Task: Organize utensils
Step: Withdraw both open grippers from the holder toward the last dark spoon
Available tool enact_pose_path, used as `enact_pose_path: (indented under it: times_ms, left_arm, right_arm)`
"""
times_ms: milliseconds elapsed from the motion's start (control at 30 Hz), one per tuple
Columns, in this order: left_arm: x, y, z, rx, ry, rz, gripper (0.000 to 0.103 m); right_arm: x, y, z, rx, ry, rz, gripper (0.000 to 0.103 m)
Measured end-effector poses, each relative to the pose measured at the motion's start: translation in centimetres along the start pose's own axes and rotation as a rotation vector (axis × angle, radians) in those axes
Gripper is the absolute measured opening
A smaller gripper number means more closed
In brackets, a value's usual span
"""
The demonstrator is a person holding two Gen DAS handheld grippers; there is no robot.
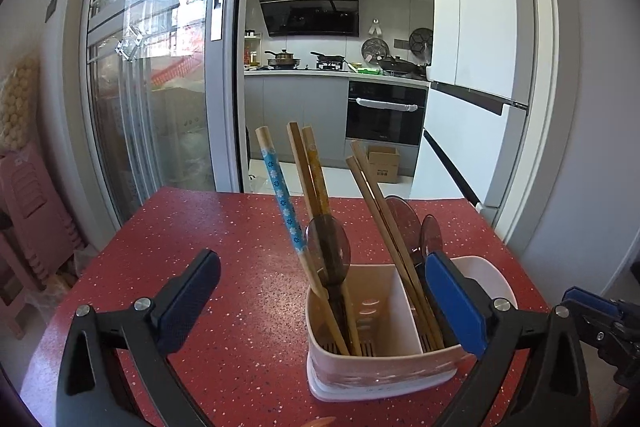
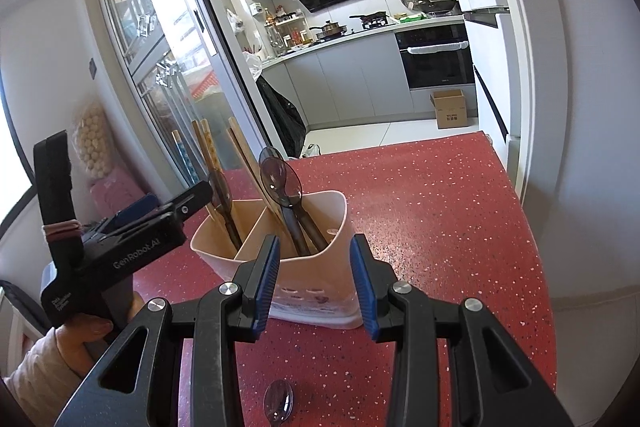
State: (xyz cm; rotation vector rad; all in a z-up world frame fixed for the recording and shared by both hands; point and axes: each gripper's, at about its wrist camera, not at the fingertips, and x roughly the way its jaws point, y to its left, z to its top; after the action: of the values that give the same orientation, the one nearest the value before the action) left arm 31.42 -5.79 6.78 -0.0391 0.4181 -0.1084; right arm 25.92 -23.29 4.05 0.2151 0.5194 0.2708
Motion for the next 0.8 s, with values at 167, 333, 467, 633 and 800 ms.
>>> enact_pose_path:
  times_ms: [167, 333, 467, 633, 800]
  left_arm:
    - [-1.4, 0.0, -0.8, 0.029, 0.018, 0.022, 0.103]
    - [-2.8, 0.6, -2.1, 0.037, 0.056, 0.033, 0.103]
    - [-4.1, 1.1, -3.8, 0.055, 0.086, 0.040, 0.103]
    - [-5.7, 1.5, -6.0, 0.089, 0.130, 0.038, 0.103]
    - [-7.1, 2.4, -8.7, 0.096, 0.193, 0.021, 0.103]
  right_arm:
    - [-0.1, -0.1, -0.5, 0.017, 0.027, 0.009, 0.056]
    - [-0.1, 0.1, -1.5, 0.027, 0.079, -0.002, 0.061]
    - [-0.1, 0.5, -2.5, 0.041, 0.127, -0.014, 0.061]
    - [-0.2, 0.9, -4.0, 0.055, 0.190, -0.042, 0.061]
    - [-0.3, 1.1, -6.1, 0.072, 0.258, -0.062, 0.061]
